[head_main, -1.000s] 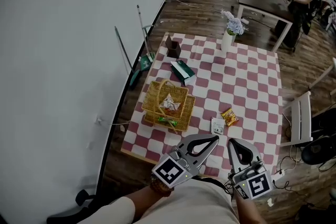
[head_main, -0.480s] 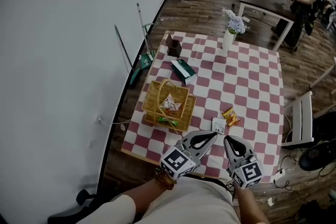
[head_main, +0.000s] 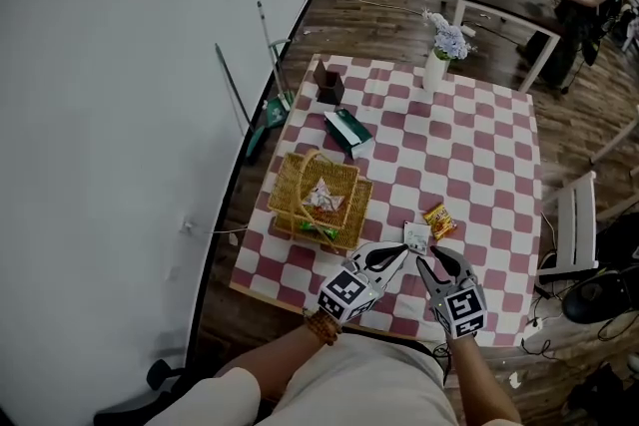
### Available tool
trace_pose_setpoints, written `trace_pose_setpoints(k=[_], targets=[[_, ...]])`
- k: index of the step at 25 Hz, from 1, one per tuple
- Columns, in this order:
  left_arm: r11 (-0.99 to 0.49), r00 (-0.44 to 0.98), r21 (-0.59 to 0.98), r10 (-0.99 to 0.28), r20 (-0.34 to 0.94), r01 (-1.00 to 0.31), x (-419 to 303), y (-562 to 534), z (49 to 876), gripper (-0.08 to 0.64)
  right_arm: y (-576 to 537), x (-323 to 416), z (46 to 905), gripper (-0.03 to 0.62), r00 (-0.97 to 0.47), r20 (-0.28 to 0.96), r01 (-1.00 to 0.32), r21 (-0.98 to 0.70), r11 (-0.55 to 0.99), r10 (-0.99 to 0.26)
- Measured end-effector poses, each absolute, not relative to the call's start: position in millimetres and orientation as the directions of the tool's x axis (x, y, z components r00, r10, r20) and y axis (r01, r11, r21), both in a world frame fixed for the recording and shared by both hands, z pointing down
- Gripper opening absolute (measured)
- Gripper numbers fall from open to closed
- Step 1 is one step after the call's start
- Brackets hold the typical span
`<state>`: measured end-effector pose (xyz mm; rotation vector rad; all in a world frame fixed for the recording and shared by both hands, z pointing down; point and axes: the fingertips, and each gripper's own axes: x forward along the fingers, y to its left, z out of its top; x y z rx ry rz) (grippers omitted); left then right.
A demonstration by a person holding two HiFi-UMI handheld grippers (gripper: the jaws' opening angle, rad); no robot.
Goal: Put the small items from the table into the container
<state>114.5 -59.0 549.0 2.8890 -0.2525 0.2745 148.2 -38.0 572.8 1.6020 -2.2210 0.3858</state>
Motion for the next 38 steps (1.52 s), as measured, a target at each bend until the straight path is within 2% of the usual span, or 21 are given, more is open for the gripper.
trace_pose_setpoints(k=[21, 38], targets=[[-0.918, 0.893, 0.283, -0.139, 0.429, -0.279, 139.3, -84.4, 685.3, 0.02, -64.3, 153.5, 751.2, 0.156, -0.23, 0.782, -0.877, 0.093, 0.472, -0.58], [-0.878, 0.842, 0.334, -0.129, 0.524, -0.342, 143.9, -97.6, 741.7, 0.02, -65.8, 172.4, 820.0, 0.173, -0.155, 0.894, -0.854, 0.092, 0.513, -0.42]])
